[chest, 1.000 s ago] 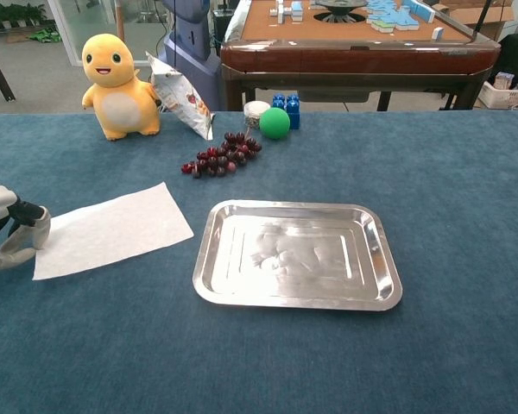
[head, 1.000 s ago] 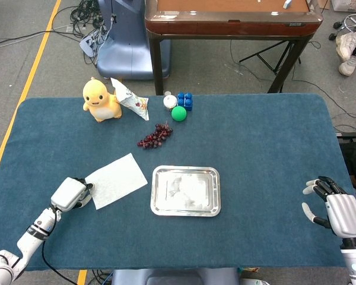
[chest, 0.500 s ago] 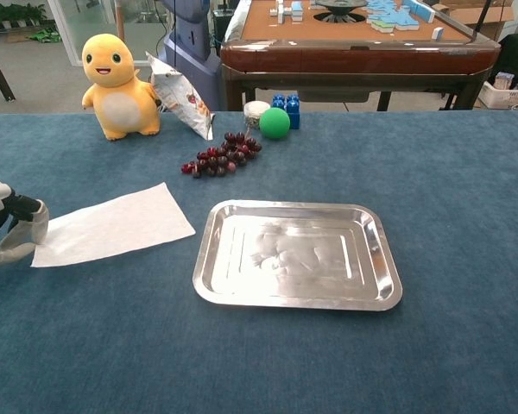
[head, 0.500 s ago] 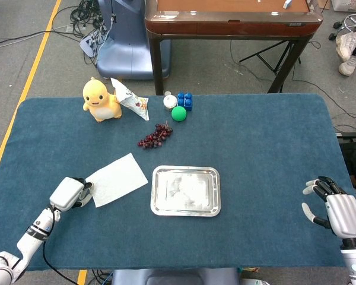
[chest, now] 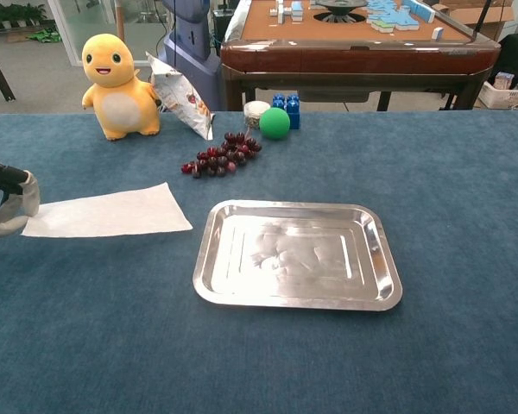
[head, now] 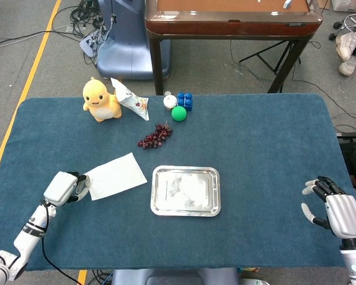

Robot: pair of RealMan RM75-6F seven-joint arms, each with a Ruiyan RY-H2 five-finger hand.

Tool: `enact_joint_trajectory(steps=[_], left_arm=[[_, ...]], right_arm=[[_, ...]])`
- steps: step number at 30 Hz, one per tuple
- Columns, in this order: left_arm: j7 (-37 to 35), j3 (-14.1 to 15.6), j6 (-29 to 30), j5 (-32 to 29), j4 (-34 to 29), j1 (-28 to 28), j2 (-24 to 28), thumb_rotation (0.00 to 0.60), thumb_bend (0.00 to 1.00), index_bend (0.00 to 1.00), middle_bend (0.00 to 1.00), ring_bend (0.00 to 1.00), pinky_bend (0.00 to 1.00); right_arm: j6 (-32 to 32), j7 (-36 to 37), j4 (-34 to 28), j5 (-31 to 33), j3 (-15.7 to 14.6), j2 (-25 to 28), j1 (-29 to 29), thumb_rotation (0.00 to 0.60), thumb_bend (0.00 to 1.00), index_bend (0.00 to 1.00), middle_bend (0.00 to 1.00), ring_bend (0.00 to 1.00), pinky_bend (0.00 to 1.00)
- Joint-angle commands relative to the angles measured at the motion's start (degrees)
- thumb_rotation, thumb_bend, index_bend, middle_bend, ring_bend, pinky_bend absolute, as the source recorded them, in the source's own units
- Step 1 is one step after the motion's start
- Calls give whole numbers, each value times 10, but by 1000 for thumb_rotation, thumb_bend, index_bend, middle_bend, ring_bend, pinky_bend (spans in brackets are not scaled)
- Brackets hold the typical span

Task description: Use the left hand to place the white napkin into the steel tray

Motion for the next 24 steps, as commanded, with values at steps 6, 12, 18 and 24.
enact_joint_trajectory(steps=[6,12,18,24], left_arm=[[17,-21,-18,-23,-61,-3,27,600,457,631,772,578,652],[28,-30,-18,-28,-115,-4,49,600,464,635,775,578,652],[48,-40,-21,-37,-183,-3,74,600,469,637,777,578,652],[74,-36,-13,-25,-236,-2,92,600,470,639,778,578,652]], right_arm=[[1,2,0,-1,0,1,0,600,347,445,344,184,370],[0,2,0,-1,0,1,0,600,348,445,344,184,370],[1,2,0,-1,0,1,0,600,348,446,344,184,370],[2,3,0,-1,0,1,0,600,348,446,344,184,370]])
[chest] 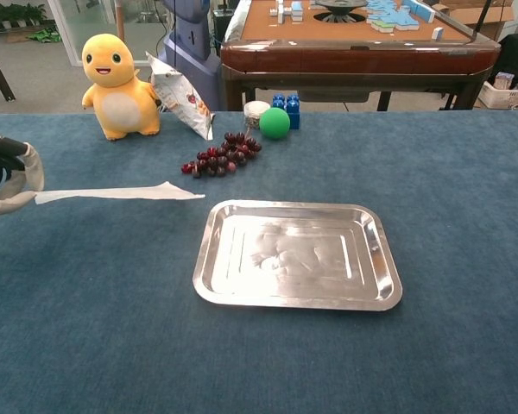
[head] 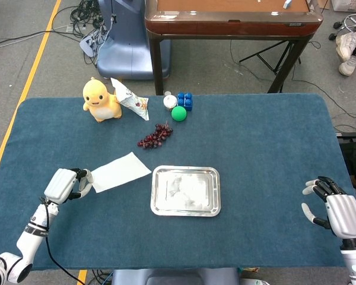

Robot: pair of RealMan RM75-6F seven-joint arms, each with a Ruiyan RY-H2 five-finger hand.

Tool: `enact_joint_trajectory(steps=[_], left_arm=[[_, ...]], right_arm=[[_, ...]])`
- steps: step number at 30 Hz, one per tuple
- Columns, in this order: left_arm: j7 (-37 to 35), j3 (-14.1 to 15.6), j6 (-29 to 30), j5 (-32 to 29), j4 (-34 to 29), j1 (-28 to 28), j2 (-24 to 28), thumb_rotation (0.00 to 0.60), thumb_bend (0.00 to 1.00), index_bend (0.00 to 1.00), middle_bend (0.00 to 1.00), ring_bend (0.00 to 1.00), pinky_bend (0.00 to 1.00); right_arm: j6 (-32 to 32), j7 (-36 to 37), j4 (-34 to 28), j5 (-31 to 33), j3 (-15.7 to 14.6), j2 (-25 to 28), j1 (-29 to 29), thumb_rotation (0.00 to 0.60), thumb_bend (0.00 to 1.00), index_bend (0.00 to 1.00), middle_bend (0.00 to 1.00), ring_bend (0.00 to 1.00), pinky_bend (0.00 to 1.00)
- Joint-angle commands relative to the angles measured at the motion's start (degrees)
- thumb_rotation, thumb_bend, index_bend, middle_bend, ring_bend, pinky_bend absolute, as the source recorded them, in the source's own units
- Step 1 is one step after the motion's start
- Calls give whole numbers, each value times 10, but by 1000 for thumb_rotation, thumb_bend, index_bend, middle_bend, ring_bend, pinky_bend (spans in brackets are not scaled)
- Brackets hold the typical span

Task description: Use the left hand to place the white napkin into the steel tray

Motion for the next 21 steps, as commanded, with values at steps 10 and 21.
enact_joint_trajectory(steps=[10,21], left_arm=[[28,16,64,65,-30,4,1,600,469,639,778,579,652],[21,22,122,104,3,7,-27,600,470,638,778,580,652]], right_arm=[[2,2,0,0,1,1,-1,600,348,446,344,184,370],[4,7,1,0,1,3,-2,600,347,445,344,184,370]])
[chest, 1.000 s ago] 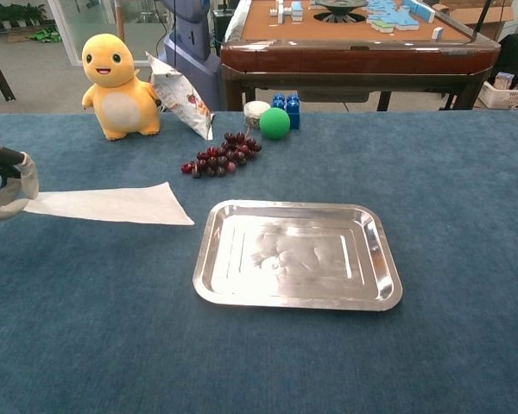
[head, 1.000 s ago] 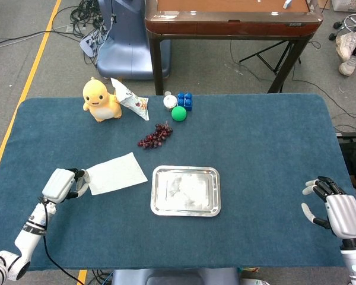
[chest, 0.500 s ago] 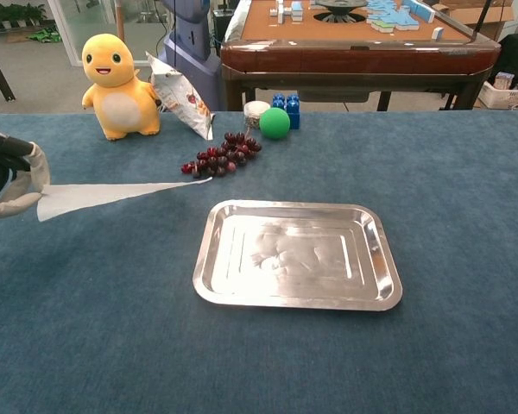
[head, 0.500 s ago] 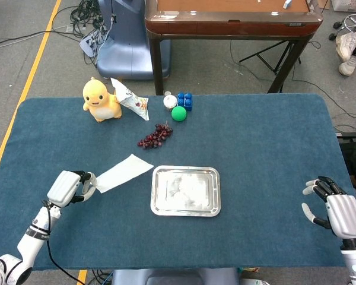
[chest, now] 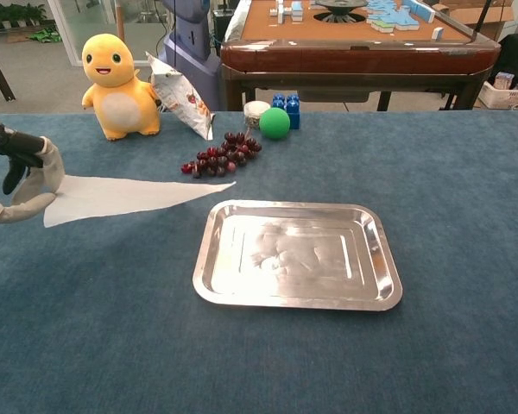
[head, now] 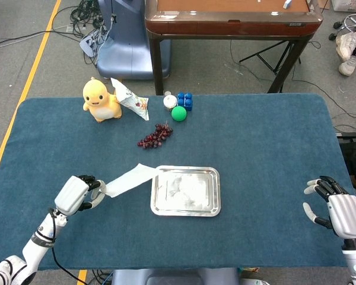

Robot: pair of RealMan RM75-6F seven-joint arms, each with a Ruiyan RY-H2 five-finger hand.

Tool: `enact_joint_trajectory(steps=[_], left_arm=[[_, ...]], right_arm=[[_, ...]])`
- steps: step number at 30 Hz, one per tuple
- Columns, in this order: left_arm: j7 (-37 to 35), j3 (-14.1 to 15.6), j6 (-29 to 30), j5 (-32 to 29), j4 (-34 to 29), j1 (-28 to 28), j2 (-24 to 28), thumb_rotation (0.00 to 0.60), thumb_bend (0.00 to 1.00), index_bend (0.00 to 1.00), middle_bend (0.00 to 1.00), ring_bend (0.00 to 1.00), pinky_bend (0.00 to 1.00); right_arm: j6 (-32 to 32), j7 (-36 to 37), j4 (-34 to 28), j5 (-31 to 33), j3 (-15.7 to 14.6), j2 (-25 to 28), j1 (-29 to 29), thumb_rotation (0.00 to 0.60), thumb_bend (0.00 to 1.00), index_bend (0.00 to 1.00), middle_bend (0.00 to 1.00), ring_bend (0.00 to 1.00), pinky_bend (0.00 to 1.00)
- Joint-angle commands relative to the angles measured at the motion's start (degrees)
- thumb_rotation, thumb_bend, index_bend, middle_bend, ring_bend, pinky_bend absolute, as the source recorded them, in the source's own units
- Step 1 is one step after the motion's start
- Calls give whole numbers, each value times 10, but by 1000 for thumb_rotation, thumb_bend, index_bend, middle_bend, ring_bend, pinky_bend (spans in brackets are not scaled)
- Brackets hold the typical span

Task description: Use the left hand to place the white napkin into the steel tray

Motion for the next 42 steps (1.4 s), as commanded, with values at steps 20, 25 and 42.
enact_joint_trajectory(steps=[20,25,42], left_arm=[[-2,-6,81,29,36,5,-47,600,471,635,779,586,652],[-3,-1,103,43,49,7,-59,600,475,631,781,588,654],[28,9,59,32,63,0,-79,600,475,629,781,588,654]], right_arm=[[1,1,-1,0,0,1,-1,600,348,445,344,184,370],[1,2,-1,0,0,1,-1,600,348,445,344,184,369],[0,2,-1,0,0,2,0,600,347,446,344,184,370]])
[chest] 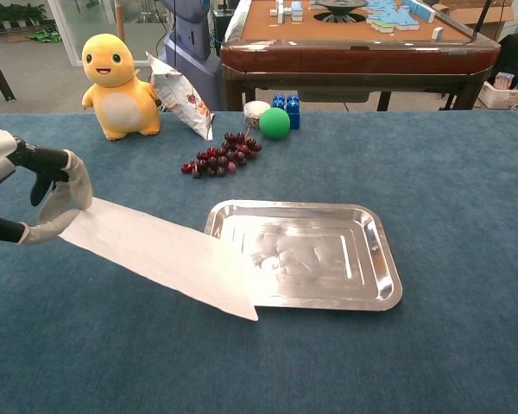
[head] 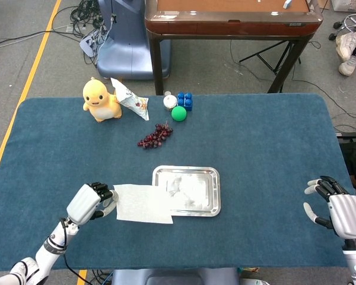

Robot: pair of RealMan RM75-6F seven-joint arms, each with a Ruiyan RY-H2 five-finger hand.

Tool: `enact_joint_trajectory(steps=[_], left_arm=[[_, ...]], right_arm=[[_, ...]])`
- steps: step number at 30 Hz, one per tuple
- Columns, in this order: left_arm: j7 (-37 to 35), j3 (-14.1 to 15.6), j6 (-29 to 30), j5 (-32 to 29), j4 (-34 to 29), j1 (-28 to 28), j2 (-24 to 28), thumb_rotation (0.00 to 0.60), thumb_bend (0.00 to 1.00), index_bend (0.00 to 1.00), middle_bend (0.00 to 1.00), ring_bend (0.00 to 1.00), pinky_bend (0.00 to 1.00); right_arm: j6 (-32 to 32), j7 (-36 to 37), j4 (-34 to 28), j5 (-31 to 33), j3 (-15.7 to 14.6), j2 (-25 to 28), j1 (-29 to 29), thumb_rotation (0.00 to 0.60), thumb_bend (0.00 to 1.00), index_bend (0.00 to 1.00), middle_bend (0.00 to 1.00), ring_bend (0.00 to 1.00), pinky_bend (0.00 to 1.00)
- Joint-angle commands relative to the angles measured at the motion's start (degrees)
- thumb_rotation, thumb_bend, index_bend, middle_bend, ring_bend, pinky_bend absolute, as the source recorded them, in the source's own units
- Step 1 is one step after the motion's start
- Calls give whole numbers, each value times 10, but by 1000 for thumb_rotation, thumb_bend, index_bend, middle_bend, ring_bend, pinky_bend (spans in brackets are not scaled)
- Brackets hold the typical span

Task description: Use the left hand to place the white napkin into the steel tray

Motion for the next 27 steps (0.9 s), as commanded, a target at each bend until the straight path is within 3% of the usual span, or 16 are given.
enact_joint_trajectory(steps=[1,27], left_arm=[[4,-2,-8,-5,1,-4,-4,600,475,629,781,588,654],[44,-20,-76,-23,28,-55,-54,600,475,626,780,588,654]], right_arm=[[0,0,0,0,0,0,0,600,347,446,344,184,370],[7,16,0,-1,2,7,-3,600,348,445,344,184,370]])
